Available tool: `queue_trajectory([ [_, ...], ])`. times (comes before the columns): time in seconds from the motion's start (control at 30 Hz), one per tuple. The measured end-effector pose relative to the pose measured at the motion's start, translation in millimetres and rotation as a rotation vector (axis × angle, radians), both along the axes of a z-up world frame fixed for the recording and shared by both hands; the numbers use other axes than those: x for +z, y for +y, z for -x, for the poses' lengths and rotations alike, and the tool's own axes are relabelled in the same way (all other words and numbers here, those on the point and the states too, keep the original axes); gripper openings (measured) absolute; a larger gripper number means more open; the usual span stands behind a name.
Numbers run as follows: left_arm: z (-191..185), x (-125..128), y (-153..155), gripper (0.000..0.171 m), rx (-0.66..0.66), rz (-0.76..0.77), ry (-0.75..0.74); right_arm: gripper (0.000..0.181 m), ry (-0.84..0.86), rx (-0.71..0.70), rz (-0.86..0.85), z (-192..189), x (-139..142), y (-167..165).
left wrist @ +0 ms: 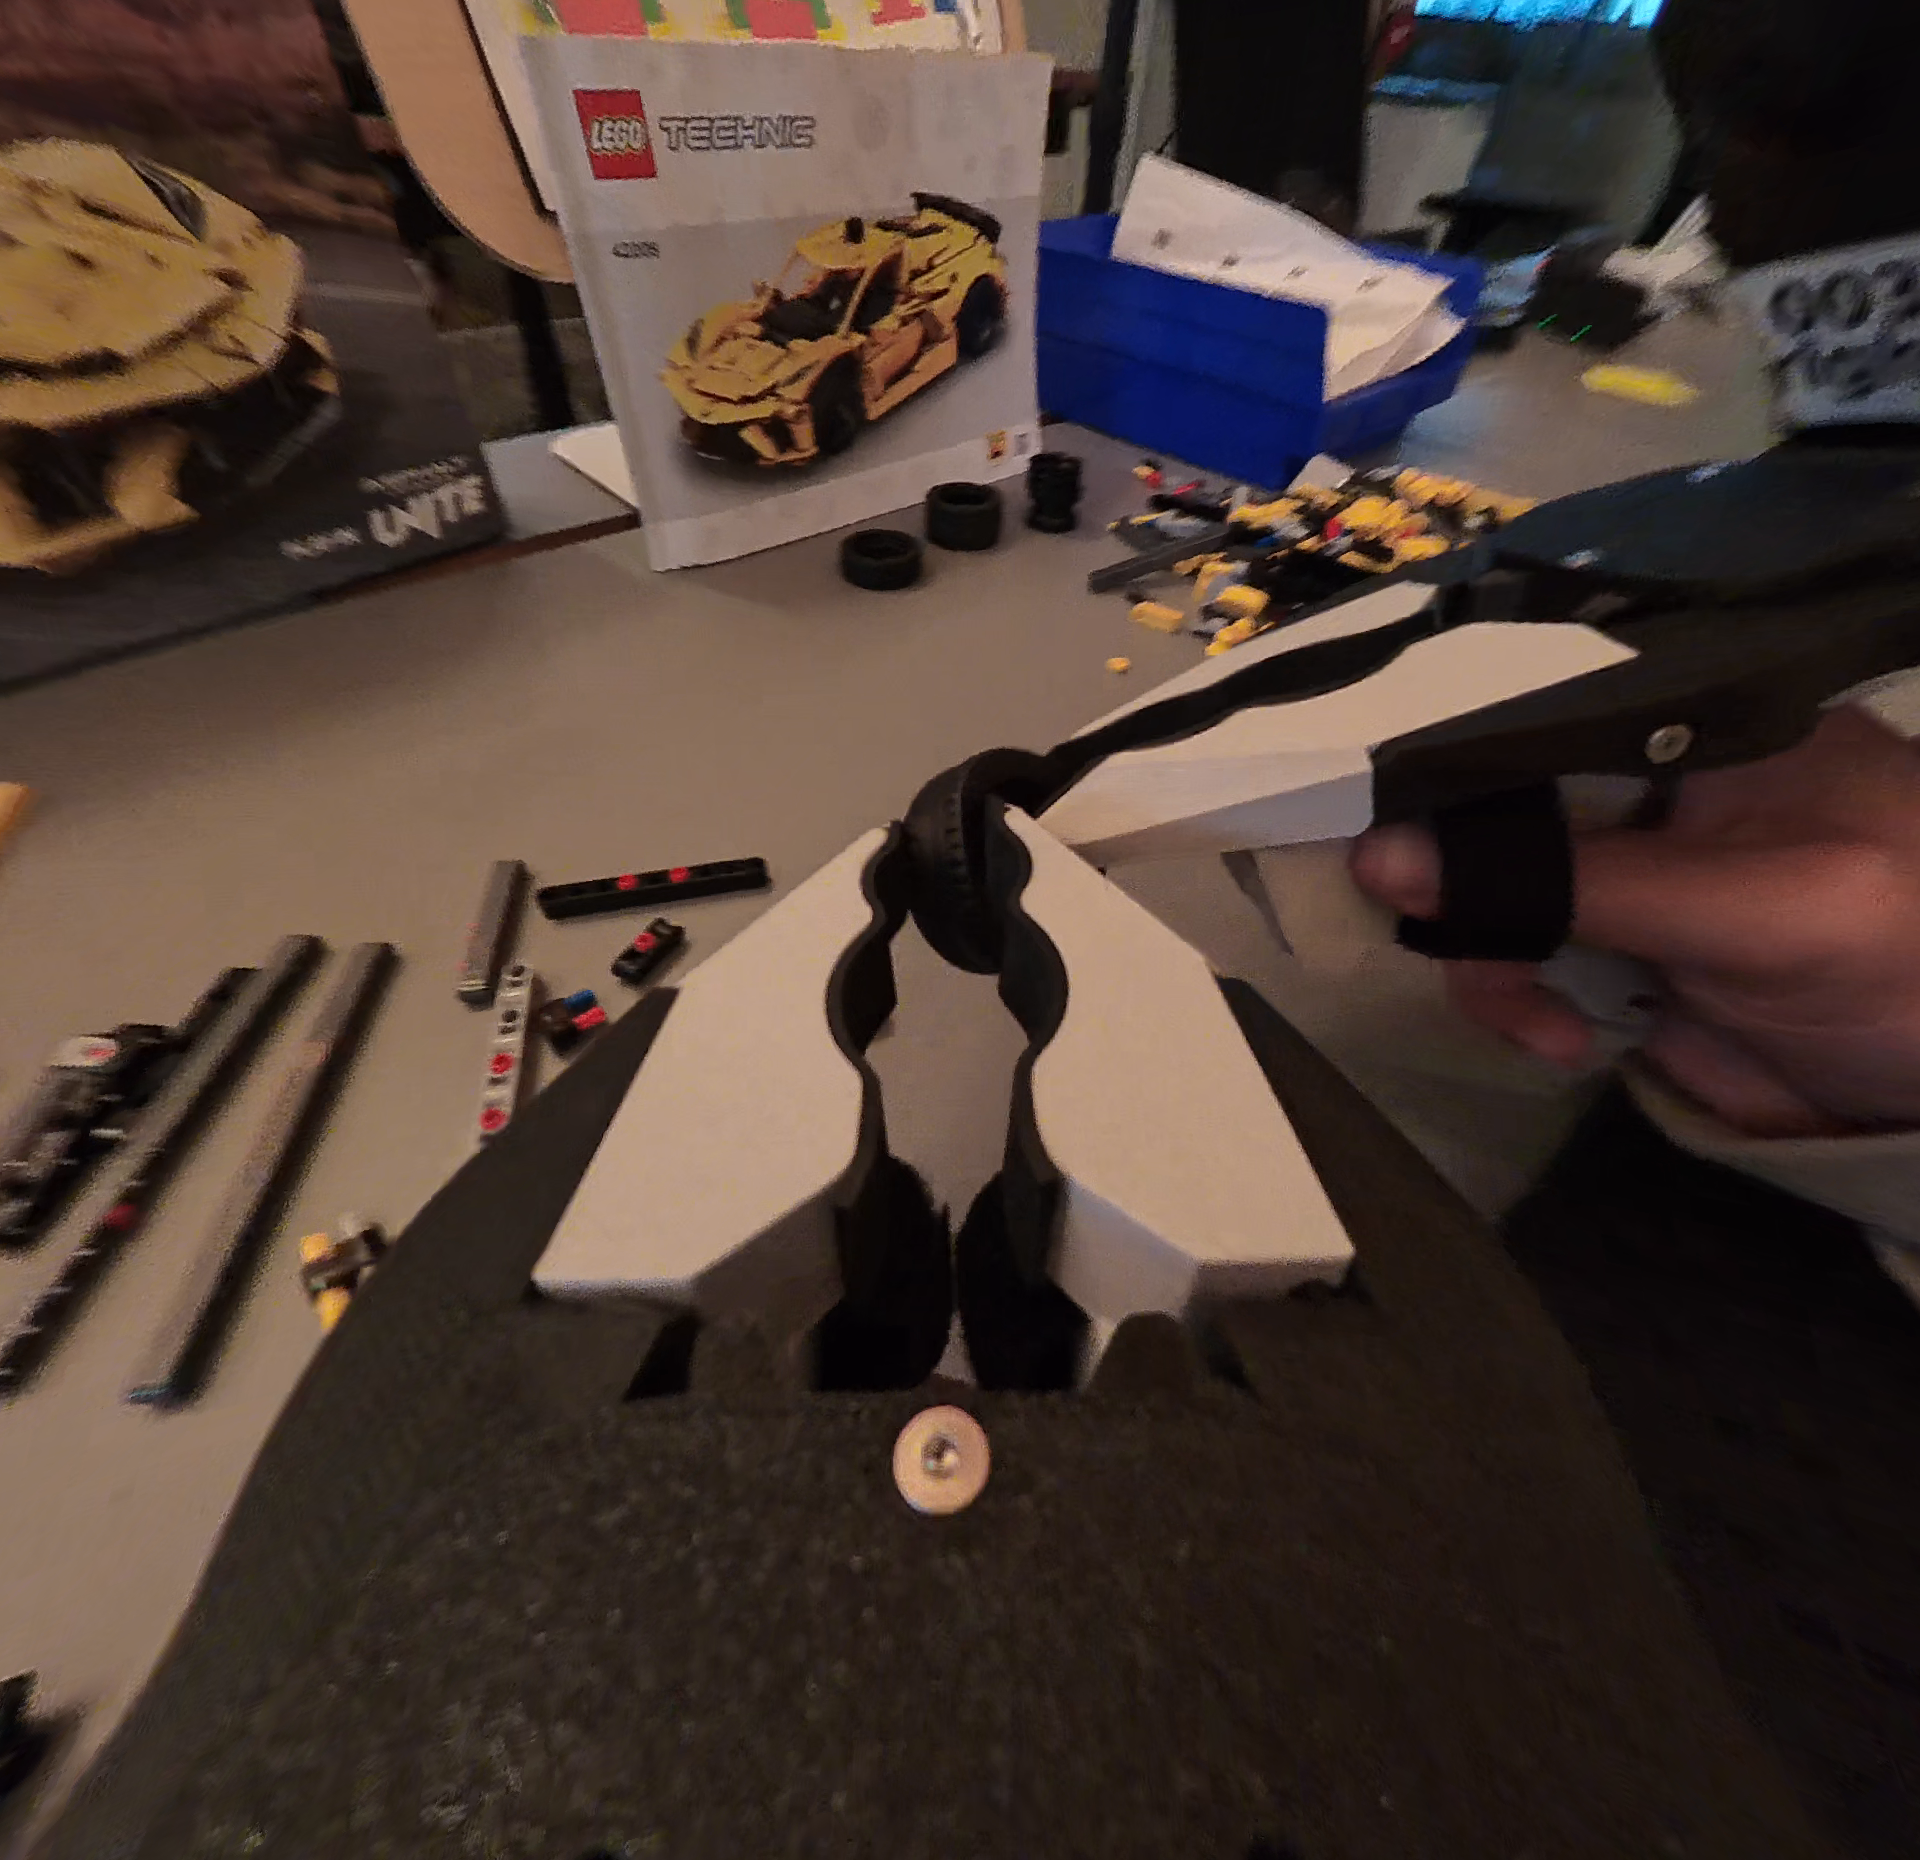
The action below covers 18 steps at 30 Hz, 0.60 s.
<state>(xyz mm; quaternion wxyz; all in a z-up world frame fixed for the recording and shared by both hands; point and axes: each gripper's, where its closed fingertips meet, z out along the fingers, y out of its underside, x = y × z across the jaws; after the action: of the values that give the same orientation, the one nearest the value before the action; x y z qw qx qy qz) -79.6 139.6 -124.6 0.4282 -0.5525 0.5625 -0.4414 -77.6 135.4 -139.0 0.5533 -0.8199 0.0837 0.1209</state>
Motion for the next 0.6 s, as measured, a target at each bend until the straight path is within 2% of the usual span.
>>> queue_trajectory([
  [0.27,-6,-4,-1,0.013,0.114,-0.286,0.049,0.017,-0.170,-0.092,0.066,-13,-5,-3],
  [0.33,-7,-4,-1,0.012,0.145,-0.318,0.058,0.017,-0.244,-0.117,0.083,-15,-3,-3],
  [0.43,-9,-5,2,0.011,0.186,-0.325,0.077,0.015,-0.484,-0.191,0.122,-20,3,-4],
  [0.5,-10,-6,5,0.010,0.195,-0.272,0.075,0.015,-0.620,-0.225,0.134,-20,8,-4],
  [0.53,-10,-6,5,0.010,0.189,-0.250,0.073,0.015,-0.616,-0.223,0.128,-20,8,-4],
  [0.6,-8,-4,4,0.010,0.157,-0.229,0.054,0.015,-0.469,-0.173,0.082,-18,7,-3],
])
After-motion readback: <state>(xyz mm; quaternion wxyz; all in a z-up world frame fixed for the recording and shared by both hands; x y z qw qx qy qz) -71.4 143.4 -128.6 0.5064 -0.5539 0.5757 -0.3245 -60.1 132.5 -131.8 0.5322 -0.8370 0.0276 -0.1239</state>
